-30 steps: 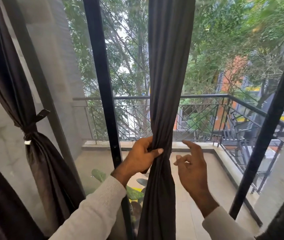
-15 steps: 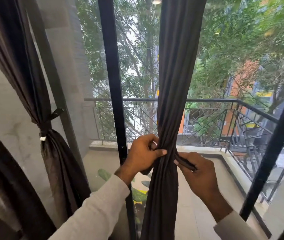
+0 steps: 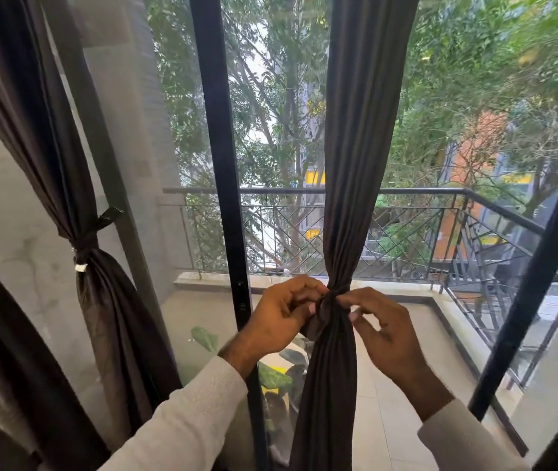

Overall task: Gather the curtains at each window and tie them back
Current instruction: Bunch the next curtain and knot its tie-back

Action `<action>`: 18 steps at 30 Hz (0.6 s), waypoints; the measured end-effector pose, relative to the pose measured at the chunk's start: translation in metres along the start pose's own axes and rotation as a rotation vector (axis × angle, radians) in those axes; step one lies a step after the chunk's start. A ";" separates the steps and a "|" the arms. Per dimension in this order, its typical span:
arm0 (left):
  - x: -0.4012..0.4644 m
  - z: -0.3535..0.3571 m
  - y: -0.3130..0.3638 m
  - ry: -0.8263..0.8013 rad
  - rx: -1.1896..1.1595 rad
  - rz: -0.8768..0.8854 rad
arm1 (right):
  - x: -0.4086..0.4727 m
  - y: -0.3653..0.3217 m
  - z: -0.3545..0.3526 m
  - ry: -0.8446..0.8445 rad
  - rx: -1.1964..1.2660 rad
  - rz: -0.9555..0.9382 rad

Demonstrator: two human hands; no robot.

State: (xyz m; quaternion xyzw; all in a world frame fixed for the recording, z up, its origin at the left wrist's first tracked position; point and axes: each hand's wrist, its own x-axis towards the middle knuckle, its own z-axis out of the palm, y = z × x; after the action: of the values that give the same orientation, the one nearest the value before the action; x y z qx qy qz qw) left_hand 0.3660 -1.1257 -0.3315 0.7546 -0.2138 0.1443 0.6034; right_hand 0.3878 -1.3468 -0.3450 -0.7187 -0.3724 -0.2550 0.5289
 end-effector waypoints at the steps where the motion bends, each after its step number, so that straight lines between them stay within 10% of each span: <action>1: 0.002 0.001 -0.001 0.008 0.006 -0.003 | 0.005 0.000 0.001 0.036 0.015 0.067; 18: 0.042 0.012 -0.005 0.151 0.526 0.288 | 0.046 0.033 -0.004 0.048 -0.055 0.155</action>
State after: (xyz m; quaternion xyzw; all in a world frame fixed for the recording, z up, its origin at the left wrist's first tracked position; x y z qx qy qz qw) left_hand 0.4048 -1.1426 -0.3188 0.8339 -0.2285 0.3343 0.3750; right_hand 0.4415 -1.3433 -0.3279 -0.7533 -0.2958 -0.2408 0.5359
